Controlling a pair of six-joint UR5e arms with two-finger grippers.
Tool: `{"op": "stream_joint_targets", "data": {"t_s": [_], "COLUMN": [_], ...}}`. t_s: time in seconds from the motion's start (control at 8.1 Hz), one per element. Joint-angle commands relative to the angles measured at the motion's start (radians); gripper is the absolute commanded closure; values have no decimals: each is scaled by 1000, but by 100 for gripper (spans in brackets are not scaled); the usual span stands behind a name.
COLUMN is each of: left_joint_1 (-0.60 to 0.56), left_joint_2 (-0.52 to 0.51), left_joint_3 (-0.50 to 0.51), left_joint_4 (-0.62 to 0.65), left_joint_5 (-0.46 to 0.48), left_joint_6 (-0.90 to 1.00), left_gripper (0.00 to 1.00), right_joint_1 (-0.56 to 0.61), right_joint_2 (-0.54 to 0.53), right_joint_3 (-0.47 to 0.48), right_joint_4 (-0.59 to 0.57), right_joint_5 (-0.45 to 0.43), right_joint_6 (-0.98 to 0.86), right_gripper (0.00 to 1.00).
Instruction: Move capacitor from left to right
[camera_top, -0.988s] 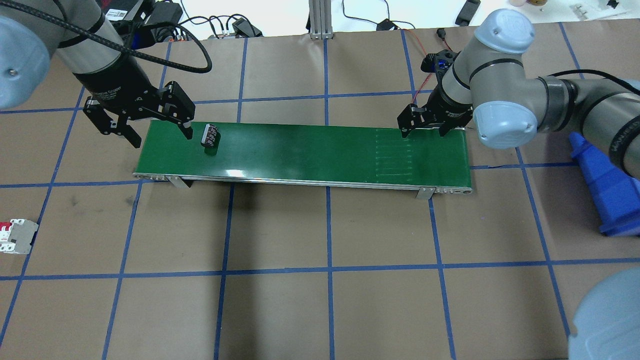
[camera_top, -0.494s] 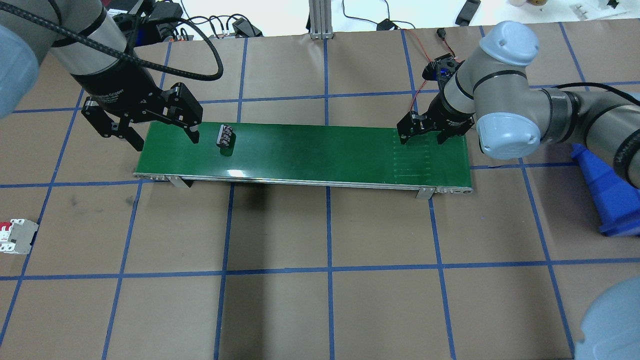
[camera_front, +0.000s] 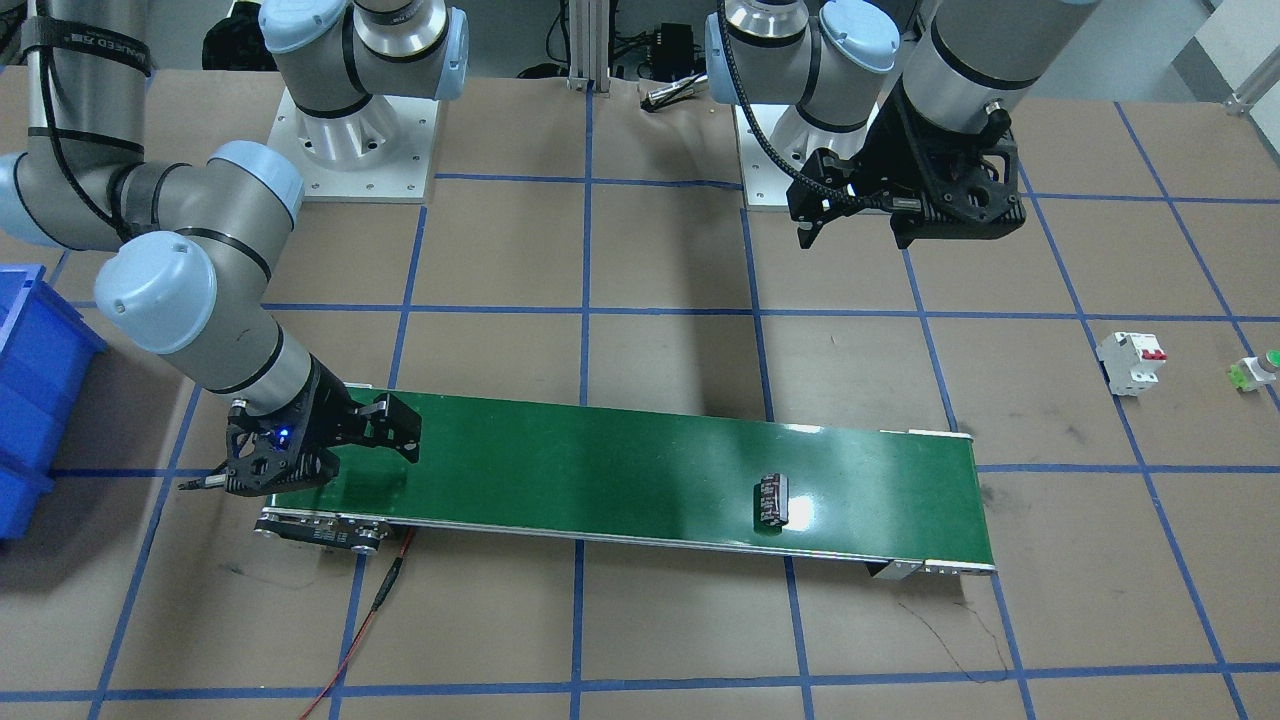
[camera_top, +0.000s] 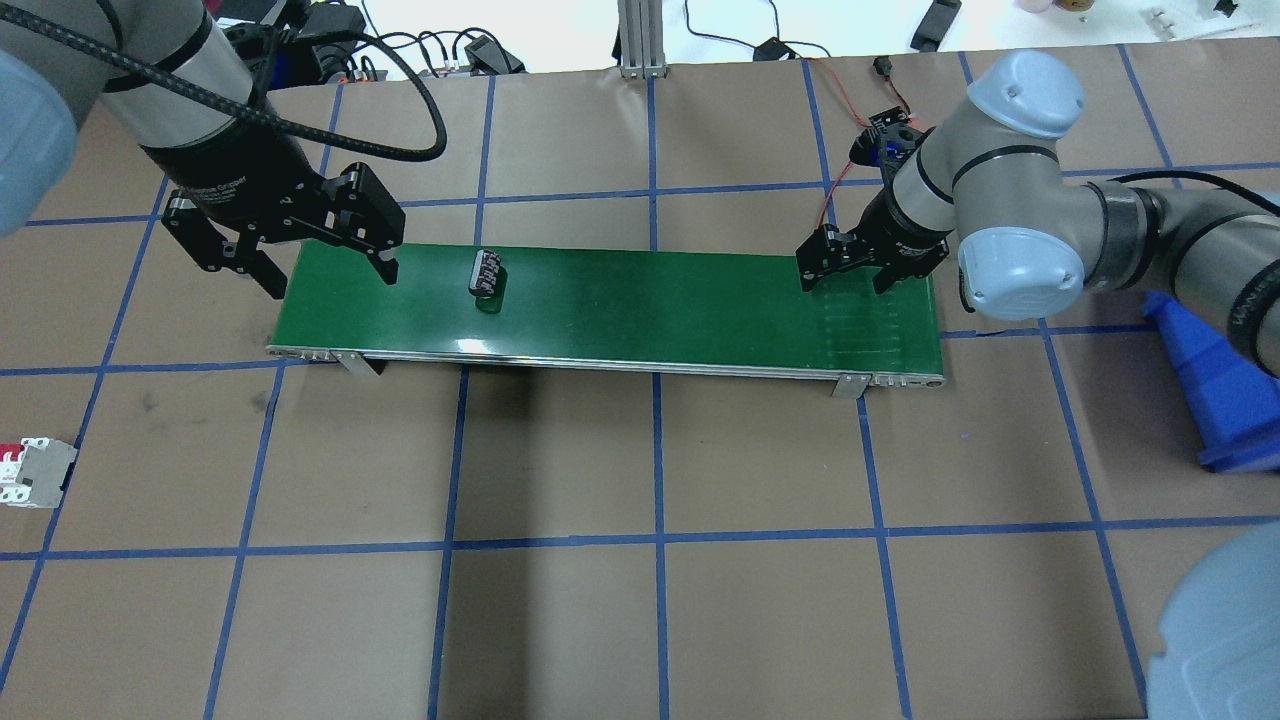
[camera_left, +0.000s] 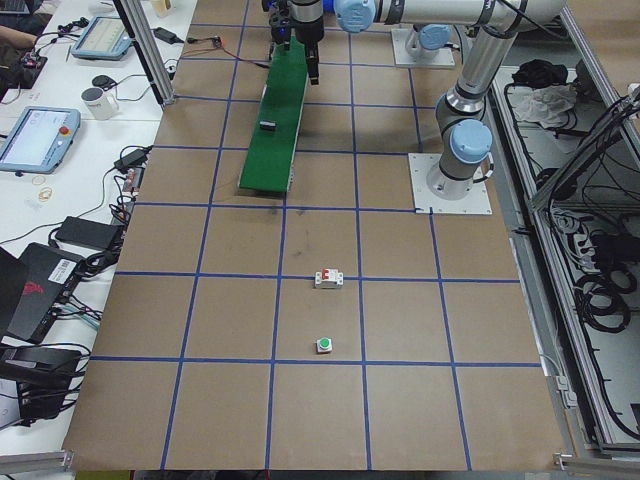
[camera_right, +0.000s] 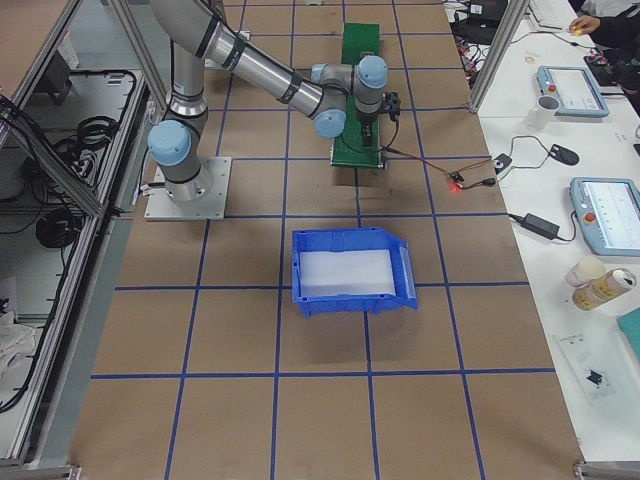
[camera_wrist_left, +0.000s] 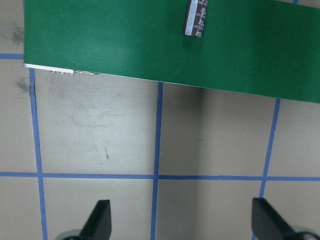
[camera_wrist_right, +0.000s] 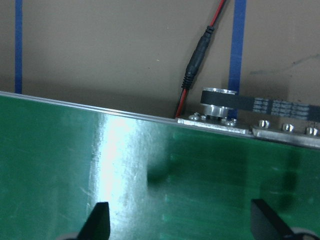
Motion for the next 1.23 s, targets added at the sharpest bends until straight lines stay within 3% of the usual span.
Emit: {"op": "stream_joint_targets", "data": {"t_s": [0.0,0.86,1.11], "left_joint_1": [0,0,0], "left_joint_2": [2,2,2], "left_joint_3": [-1,-1,-1], "left_joint_4": [1,1,1], "left_joint_5": [1,1,1], "left_joint_6": [4,4,4], "left_gripper": [0,0,0], "right_joint_1": [0,0,0], "right_joint_2": [3,1,3], "right_joint_3": [2,2,2], "right_joint_4": [0,10,10], "right_joint_5": [1,-5,-3], "right_joint_6": [12,3,3], "right_gripper": [1,1,5]}}
